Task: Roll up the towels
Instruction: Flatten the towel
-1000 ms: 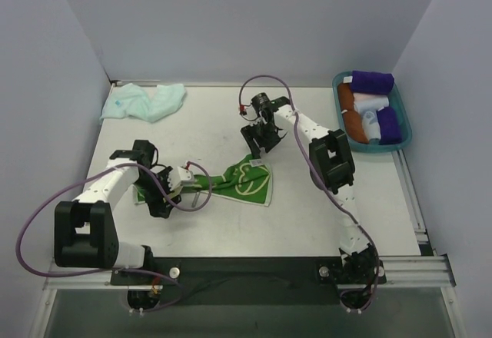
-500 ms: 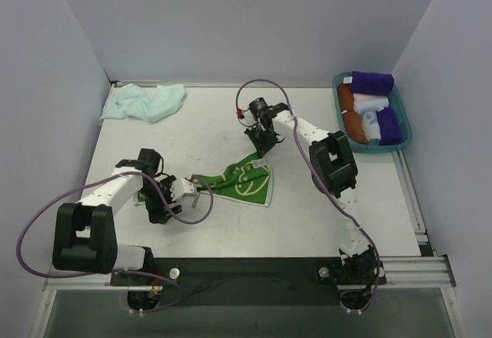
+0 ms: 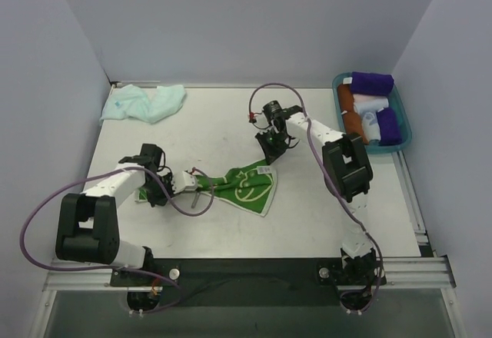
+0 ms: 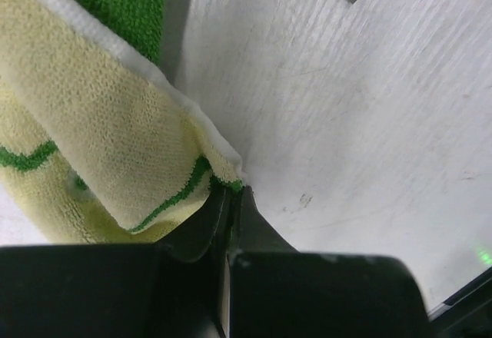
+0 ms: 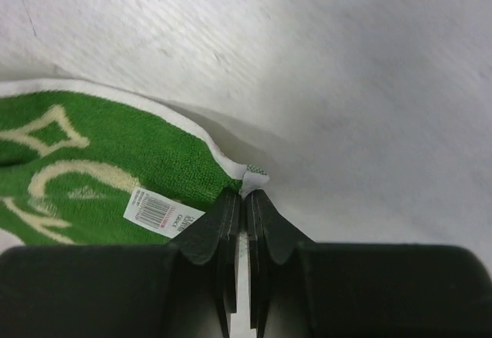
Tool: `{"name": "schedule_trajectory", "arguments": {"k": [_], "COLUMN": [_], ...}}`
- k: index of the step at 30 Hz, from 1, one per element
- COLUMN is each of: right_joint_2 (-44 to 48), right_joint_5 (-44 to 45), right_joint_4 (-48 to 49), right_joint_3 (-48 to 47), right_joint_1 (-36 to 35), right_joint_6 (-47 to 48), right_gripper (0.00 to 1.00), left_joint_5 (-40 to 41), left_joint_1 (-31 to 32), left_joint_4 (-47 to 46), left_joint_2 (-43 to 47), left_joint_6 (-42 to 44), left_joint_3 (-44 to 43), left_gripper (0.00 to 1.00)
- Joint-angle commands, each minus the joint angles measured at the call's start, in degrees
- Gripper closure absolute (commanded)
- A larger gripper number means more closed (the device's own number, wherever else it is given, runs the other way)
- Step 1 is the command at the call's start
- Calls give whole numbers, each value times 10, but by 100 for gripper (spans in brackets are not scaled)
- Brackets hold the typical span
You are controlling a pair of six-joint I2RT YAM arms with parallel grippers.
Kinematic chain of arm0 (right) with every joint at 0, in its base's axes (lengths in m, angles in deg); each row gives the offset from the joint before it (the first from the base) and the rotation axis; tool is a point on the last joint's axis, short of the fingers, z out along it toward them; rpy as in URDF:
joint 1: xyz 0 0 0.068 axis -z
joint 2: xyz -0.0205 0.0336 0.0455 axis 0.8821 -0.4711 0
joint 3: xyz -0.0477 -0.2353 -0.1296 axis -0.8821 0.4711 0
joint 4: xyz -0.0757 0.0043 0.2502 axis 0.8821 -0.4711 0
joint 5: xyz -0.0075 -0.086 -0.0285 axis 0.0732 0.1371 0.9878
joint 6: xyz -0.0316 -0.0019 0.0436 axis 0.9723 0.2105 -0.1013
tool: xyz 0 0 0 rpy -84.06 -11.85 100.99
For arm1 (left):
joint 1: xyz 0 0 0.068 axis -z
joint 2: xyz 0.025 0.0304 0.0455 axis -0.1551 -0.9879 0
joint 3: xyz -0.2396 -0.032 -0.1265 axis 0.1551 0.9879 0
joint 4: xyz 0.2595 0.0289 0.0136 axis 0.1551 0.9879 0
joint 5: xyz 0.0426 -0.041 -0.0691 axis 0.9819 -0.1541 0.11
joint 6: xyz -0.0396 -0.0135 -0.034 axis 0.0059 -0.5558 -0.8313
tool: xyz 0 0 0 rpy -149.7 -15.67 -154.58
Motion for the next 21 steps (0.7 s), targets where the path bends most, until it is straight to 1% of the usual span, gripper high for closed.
{"name": "schedule_trajectory", "arguments": {"k": [1, 3, 4, 5, 6, 7, 10, 13, 18, 21], "right_joint_2": [99, 140, 154, 168, 195, 209, 263, 328, 472, 561], "right_joint_5": [-39, -51, -56, -59, -65, -69, -89, -96, -91, -88], "right_joint_4": [-42, -43, -43, -43, -44, -45, -58, -75, -94, -103], "right_joint_3": [24, 32, 36, 43, 47, 51, 66, 88, 166, 213], "right_joint_1": [38, 62, 69, 77, 92, 100, 126, 143, 163, 167], "right_joint_6": [-9, -10, -11, -12, -11, -11, -7, 7, 32, 35], "right_gripper": [100, 100, 100, 100, 100, 100, 100, 100, 100, 100], "left_joint_5": [-87, -117, -150, -166, -179, -205, -241, -273, -303, -319], "left_joint_1": [-21, -36, -45, -60, -61, -80, -106, -126, -164, -174], "left_joint_4": [30, 63, 74, 85, 101, 108, 128, 150, 173, 193], "left_joint_2": [16, 31, 34, 38, 40, 42, 64, 88, 201, 262], "left_joint_6": [-32, -62, -73, -84, -105, -114, -148, -171, -208, -231], "left_joint_3": [-44, -99, -120, -138, -156, -188, -229, -249, -225, -217], "left_gripper": [100, 100, 100, 100, 100, 100, 100, 100, 100, 100]}}
